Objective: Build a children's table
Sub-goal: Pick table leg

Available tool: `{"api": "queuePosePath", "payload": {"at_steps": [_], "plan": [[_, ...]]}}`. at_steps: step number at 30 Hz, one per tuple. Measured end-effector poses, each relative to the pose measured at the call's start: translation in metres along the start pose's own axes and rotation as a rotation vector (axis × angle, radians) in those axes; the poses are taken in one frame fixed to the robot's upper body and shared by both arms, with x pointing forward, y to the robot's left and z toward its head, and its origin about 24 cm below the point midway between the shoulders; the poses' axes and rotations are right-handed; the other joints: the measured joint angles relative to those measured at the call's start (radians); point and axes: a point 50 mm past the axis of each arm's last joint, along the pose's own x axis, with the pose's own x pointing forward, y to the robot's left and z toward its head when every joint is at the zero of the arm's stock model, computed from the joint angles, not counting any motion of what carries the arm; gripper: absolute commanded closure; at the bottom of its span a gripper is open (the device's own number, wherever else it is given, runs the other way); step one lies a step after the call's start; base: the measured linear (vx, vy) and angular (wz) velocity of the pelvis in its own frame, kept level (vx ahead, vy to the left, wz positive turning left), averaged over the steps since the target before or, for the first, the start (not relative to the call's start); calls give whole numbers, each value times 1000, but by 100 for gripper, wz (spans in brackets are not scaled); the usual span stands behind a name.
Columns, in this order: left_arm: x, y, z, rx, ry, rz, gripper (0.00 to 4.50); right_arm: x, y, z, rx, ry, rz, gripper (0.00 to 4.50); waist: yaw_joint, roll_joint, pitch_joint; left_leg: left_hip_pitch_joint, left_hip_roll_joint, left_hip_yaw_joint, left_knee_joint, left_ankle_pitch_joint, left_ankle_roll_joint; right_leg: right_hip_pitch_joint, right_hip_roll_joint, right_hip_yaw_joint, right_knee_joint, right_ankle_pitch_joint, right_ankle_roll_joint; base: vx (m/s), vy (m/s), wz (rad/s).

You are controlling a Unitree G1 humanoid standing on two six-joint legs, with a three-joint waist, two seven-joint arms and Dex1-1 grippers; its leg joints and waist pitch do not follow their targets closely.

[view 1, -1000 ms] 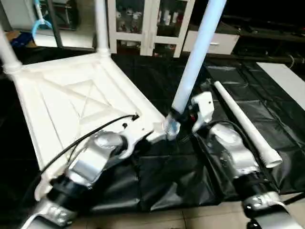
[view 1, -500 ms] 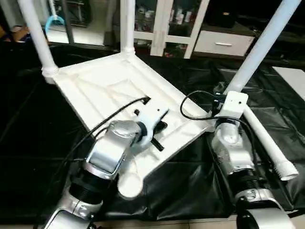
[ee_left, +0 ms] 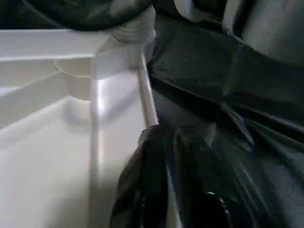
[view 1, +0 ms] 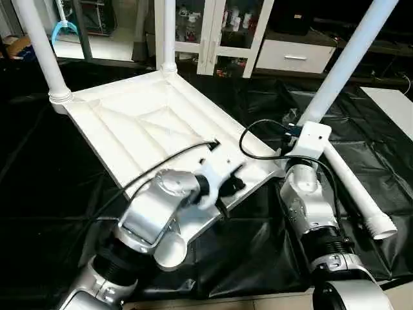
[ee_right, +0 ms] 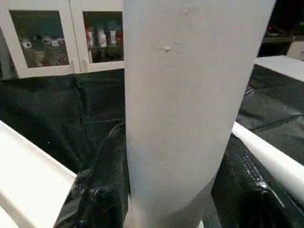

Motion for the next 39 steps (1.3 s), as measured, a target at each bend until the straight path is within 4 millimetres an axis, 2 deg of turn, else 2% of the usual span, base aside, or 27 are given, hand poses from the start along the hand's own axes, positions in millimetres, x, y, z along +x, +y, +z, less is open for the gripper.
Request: {"api": "queuePosePath", "payload": {"at_steps": [2,3,8,11,14,18,22,26,31,34,39], "plan": [[-1,1,-2,-1,14,3,339,-1,2,1,31,16,20,267,-5,-1,0,0,0,0,0,0,0,0,0,0,0,0,0,0,0,0],[-2,3,-5,-2,29,7,339,-2,4,1,47,20,26,267,-8,-1,-1,0,0,-1,0,0,0,0,1,0,0,0,0,0,0,0],[-6,9,-11,13,76,50,292,-6,13,4,229,60,69,267,-42,-2,-1,1,0,-2,-1,0,0,-1,3,1,1,0,0,0,0,0],[-5,12,-13,20,87,102,282,-10,20,5,316,103,101,267,-61,-3,-1,2,1,-5,-1,0,-1,-2,4,1,1,2,-2,0,0,0],[-3,12,-13,18,88,118,275,-12,22,5,329,113,130,267,-69,-3,-1,2,1,-8,-1,0,-1,-3,6,1,1,2,-3,0,0,0],[-1,10,-14,15,90,111,275,-13,23,6,315,115,158,267,-73,-3,-1,1,2,-8,-1,0,-2,-4,8,3,1,3,-4,0,0,0],[-2,9,-18,40,105,85,275,-12,26,9,206,118,247,267,-75,-2,-1,1,4,-8,-1,0,-3,-6,13,6,1,4,-6,0,0,0],[0,4,-27,87,129,70,275,-9,26,16,177,186,315,267,-75,-3,-1,2,6,-8,-1,0,-4,-8,17,10,2,5,-8,0,0,0],[1,4,-27,114,125,92,275,-16,30,18,336,316,375,267,-74,-5,-3,5,7,-7,-1,1,-5,-7,18,12,3,7,-10,0,0,0],[-2,9,-27,142,115,128,275,-23,34,15,437,351,403,267,-72,-5,-3,4,6,-7,1,1,-5,-12,18,16,3,11,-10,0,0,0],[-9,14,-20,142,62,127,275,-26,29,18,431,351,468,267,-66,-4,-2,-1,2,-3,4,1,-4,-19,18,25,3,16,-6,0,0,0]]}}
